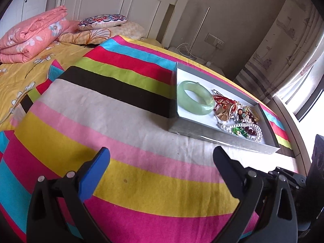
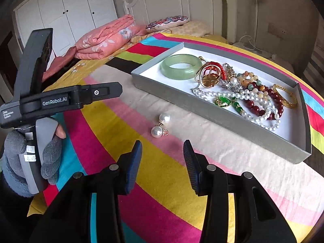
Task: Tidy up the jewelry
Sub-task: 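Move the right tool to the pearl earrings and grasp one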
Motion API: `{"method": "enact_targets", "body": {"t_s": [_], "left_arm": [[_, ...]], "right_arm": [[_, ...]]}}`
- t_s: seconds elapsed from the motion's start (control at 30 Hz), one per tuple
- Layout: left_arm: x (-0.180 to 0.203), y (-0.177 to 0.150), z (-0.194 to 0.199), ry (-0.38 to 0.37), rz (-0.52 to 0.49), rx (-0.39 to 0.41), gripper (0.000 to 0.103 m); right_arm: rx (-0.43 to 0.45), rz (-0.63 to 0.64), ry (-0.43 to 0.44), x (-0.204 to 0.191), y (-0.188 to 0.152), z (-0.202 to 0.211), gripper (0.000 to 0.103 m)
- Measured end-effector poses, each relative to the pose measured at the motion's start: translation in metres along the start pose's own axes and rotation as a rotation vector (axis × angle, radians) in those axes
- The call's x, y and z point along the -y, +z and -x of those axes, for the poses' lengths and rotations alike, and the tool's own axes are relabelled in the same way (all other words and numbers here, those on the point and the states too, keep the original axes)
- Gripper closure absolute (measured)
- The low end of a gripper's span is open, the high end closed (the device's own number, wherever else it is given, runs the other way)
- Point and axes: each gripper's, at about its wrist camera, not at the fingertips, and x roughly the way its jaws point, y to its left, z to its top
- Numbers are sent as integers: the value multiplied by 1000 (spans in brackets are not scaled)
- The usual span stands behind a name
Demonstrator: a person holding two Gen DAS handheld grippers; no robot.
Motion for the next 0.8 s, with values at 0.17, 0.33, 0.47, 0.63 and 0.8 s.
{"method": "enact_targets", "body": {"t_s": [0.17, 0.33, 0.47, 0.63, 0.8], "left_arm": [[4, 1, 0, -5, -15, 8, 2], [3, 1, 1, -9, -9, 11, 2], [4, 1, 0, -14, -12, 2, 2], [3, 1, -2, -9, -11, -7, 2], [2, 2, -5, -7, -12, -21, 2]], "right_arm": [[-19, 13, -4, -2, 10, -10, 62], [-26, 54, -30, -6, 17, -17, 62], [-28, 87, -39, -11, 17, -18, 69], [-29, 148, -52, -22, 16, -19, 83], [25, 135, -85, -18, 13, -8, 85]]}}
